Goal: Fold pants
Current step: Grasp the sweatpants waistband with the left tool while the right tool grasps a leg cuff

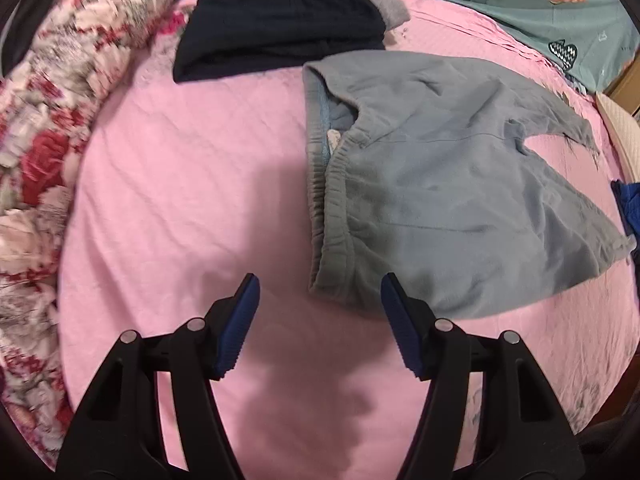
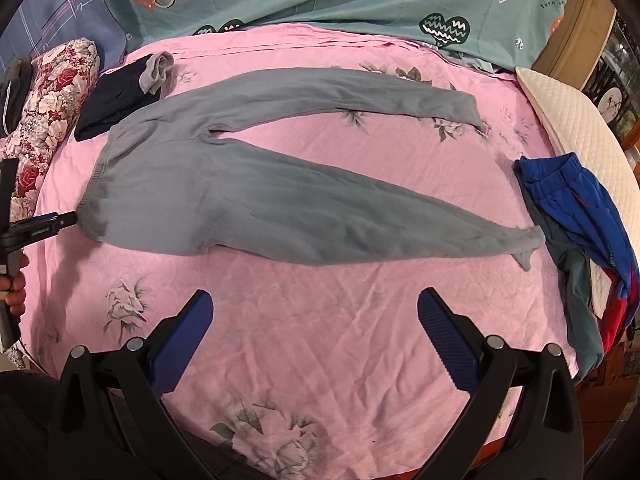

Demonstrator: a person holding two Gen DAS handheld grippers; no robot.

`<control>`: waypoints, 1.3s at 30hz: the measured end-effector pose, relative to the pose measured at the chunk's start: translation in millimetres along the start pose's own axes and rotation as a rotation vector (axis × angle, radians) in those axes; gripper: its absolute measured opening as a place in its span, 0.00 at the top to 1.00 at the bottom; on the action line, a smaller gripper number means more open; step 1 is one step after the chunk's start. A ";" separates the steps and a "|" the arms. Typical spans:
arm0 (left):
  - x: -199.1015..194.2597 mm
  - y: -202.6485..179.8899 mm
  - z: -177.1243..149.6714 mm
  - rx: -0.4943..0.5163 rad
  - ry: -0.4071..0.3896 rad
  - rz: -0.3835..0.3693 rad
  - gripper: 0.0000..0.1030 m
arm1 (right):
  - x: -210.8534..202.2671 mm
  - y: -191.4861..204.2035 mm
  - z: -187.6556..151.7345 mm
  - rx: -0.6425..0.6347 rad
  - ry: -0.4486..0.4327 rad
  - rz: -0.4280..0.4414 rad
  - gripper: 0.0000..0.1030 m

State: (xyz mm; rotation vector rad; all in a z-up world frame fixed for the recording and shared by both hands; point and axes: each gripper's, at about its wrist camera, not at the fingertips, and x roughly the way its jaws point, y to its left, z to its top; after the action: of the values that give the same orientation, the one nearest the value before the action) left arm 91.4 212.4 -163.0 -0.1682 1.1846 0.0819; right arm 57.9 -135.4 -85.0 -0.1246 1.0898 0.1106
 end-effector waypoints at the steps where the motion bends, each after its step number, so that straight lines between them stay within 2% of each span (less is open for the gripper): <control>1: 8.9 1.2 2.0 -0.007 0.017 -0.014 0.46 | 0.5 1.7 0.3 0.002 0.002 -0.007 0.01; 2: 15.4 1.2 2.9 -0.006 0.032 -0.029 0.60 | 1.4 2.0 1.3 0.007 0.005 -0.012 0.01; 3: 20.9 0.9 3.4 -0.001 0.040 -0.038 0.61 | 2.5 1.3 1.8 0.014 0.010 -0.019 0.01; 4: 21.7 -2.1 3.6 0.014 0.026 -0.041 0.66 | 3.2 -0.5 1.8 0.023 0.013 -0.027 0.01; 5: 22.2 -3.6 4.1 0.030 0.021 -0.046 0.78 | 3.7 -3.4 2.2 0.032 0.013 -0.035 0.01; 9: 10.6 -3.3 1.2 0.024 -0.007 -0.072 0.81 | 3.6 -30.5 -1.0 0.084 -0.009 -0.080 0.01; 11: -4.7 3.0 -3.7 0.010 -0.040 -0.087 0.81 | 4.1 -58.8 -5.8 0.143 -0.033 -0.102 0.01; 14: -31.4 14.0 -11.5 -0.029 -0.082 -0.085 0.81 | 13.1 -127.4 -19.1 0.330 -0.049 -0.113 0.03; 17: -51.7 25.3 -17.9 -0.076 -0.109 -0.090 0.81 | 31.4 -200.1 -34.5 0.535 -0.052 -0.116 0.15; 19: -59.1 29.8 -21.2 -0.094 -0.114 -0.072 0.81 | 45.4 -240.1 -41.3 0.648 -0.038 -0.105 0.30; 22: -60.8 36.3 -23.4 -0.142 -0.104 -0.063 0.81 | 67.2 -286.2 -37.1 0.768 -0.071 -0.003 0.34; 24: -58.1 32.1 -23.9 -0.141 -0.096 -0.040 0.81 | 85.3 -303.4 -26.6 0.796 -0.065 0.023 0.34; 26: -58.1 27.3 -25.2 -0.133 -0.100 -0.010 0.81 | 103.9 -314.2 -20.9 0.818 -0.016 -0.055 0.35; 28: -58.9 27.8 -25.7 -0.153 -0.104 -0.002 0.81 | 119.6 -326.7 -22.5 0.835 0.038 -0.149 0.42; 29: -58.2 27.8 -25.0 -0.161 -0.102 0.002 0.81 | 127.0 -333.0 -25.2 0.850 0.041 -0.142 0.44; 31: -56.4 27.6 -23.9 -0.179 -0.100 0.008 0.81 | 141.2 -341.7 -29.6 0.843 0.070 -0.131 0.56; 33: -54.5 25.4 -23.6 -0.181 -0.096 0.019 0.80 | 152.0 -343.9 -32.8 0.826 0.090 -0.128 0.64; 35: -50.7 23.8 -22.1 -0.184 -0.088 0.031 0.80 | 154.9 -345.1 -31.9 0.806 0.068 -0.106 0.83; 36: -48.9 24.2 -21.1 -0.191 -0.083 0.035 0.80 | 155.0 -344.5 -30.6 0.790 0.071 -0.104 0.90; 37: -48.2 25.3 -20.3 -0.202 -0.079 0.033 0.80 | 151.7 -344.0 -29.4 0.772 0.068 -0.094 0.93; 39: -50.5 28.4 -18.6 -0.226 -0.080 0.020 0.81 | 136.9 -341.1 -26.9 0.745 0.051 -0.039 0.94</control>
State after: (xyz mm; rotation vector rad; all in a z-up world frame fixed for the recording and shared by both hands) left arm 51.1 238.4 -125.5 -0.3488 1.0962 0.2379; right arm 148.5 -472.5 -203.1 0.5225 1.1170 -0.3371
